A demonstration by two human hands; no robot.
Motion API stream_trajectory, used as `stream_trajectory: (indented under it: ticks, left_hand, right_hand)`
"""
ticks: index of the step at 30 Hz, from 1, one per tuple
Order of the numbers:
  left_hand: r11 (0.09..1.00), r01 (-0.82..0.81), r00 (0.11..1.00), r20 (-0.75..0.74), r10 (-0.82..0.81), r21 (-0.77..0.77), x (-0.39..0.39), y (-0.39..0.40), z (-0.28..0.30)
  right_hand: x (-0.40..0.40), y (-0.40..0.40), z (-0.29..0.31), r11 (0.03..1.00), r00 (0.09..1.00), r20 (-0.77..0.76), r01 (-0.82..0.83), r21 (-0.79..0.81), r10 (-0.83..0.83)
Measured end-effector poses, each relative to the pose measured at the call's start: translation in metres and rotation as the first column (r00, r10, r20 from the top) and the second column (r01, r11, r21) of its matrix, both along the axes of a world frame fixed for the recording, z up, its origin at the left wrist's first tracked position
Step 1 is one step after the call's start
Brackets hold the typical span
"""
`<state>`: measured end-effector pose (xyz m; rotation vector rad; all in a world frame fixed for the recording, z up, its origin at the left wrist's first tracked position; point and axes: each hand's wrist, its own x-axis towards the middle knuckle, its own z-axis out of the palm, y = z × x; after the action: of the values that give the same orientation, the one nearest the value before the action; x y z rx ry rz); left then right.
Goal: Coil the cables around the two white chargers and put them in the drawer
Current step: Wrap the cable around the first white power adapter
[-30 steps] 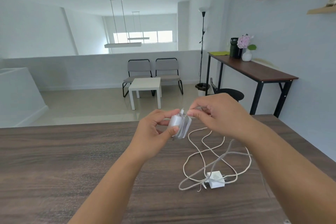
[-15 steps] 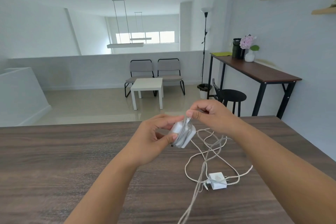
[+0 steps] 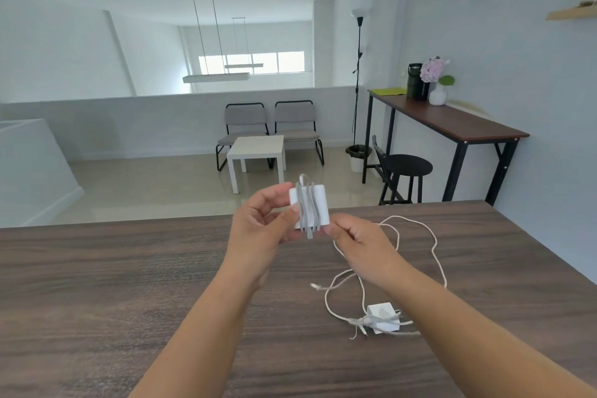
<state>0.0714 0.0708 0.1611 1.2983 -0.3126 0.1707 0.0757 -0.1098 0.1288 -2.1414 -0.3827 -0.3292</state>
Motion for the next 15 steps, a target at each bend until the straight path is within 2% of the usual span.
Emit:
stream_trajectory:
  ticks: [3, 6, 9, 15]
  left_hand:
    - [0.996, -0.089, 0.994, -0.058, 0.088, -0.004, 0.007, 0.001, -0.002]
    - [0.976, -0.171, 0.985, -0.01, 0.174, 0.134, 0.011, 0.004, -0.006]
    - [0.956, -0.204, 0.979, 0.027, 0.203, 0.21, 0.012, 0.004, -0.012]
    - [0.963, -0.213, 0.977, 0.029, 0.211, 0.164, 0.015, 0.005, -0.011]
  right_hand:
    - [-0.01, 0.0, -0.002, 0.987, 1.0, 0.009, -0.009, -0.161, 0.011]
    - [-0.017, -0.002, 0.006, 0.949, 0.996, 0.087, 0.006, -0.315, 0.022]
    - [-0.021, -0.005, 0.017, 0.884, 0.988, 0.146, 0.023, -0.466, 0.051]
    - [-0.028, -0.004, 0.031, 0.803, 0.993, 0.086, -0.018, -0.596, 0.086]
